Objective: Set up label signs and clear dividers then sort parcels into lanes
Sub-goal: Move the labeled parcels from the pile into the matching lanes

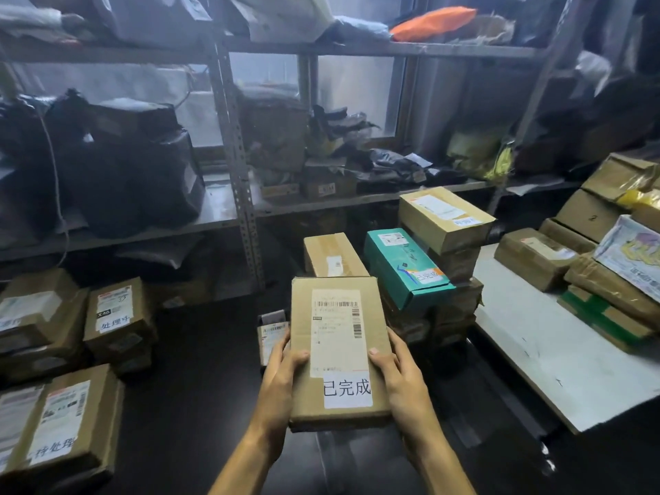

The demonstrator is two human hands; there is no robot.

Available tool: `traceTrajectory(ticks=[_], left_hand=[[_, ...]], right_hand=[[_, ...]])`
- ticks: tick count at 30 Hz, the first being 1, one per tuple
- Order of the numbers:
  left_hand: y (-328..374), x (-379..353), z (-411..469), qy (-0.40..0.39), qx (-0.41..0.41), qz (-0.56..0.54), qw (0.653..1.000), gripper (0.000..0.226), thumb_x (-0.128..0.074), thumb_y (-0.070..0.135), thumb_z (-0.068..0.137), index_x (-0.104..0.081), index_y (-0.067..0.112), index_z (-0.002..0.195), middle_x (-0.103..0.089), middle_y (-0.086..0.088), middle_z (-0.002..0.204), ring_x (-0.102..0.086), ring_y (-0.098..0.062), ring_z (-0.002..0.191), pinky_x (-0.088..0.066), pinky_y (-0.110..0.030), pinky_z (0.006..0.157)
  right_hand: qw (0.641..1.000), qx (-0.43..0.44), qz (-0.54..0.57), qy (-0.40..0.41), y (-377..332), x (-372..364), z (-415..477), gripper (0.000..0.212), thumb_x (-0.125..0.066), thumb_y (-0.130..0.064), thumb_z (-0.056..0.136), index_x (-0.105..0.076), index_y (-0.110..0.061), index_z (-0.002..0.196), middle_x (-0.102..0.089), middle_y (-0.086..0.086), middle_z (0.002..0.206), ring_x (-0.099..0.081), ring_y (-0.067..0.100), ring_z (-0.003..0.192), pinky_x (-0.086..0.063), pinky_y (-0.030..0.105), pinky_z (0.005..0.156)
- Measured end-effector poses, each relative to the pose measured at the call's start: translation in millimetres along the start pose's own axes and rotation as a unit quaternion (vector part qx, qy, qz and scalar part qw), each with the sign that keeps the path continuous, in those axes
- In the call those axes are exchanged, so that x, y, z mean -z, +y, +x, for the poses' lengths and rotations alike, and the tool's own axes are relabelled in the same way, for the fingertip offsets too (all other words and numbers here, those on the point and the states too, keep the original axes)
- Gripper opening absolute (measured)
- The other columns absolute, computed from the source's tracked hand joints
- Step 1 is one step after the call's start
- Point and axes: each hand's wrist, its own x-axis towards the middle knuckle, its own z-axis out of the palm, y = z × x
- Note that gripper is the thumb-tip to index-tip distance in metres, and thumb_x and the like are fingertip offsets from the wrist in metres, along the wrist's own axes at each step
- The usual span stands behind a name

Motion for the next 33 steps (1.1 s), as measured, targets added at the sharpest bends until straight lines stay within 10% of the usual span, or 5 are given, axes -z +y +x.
traceTrajectory(ticks=[33], left_hand=[[69.3,-118.2,105.2,0.043,-0.139,-0.022,0.989,0.044,-0.056,0.036,0.084,-0.058,0.024,0.127,-0.073,-0.002,0.112,-0.072,-0.020,0.099,-0.058,-0.026,0.071]], right_hand=[[0.985,0.129,-0.096,-0.068,-107.8,71.6,143.5,0.049,-0.055,-0.045,0.094,-0.040,-0.045,0.140,-0.061,-0.013,0.128,-0.064,0.004,0.111,-0.056,0.030,0.090]])
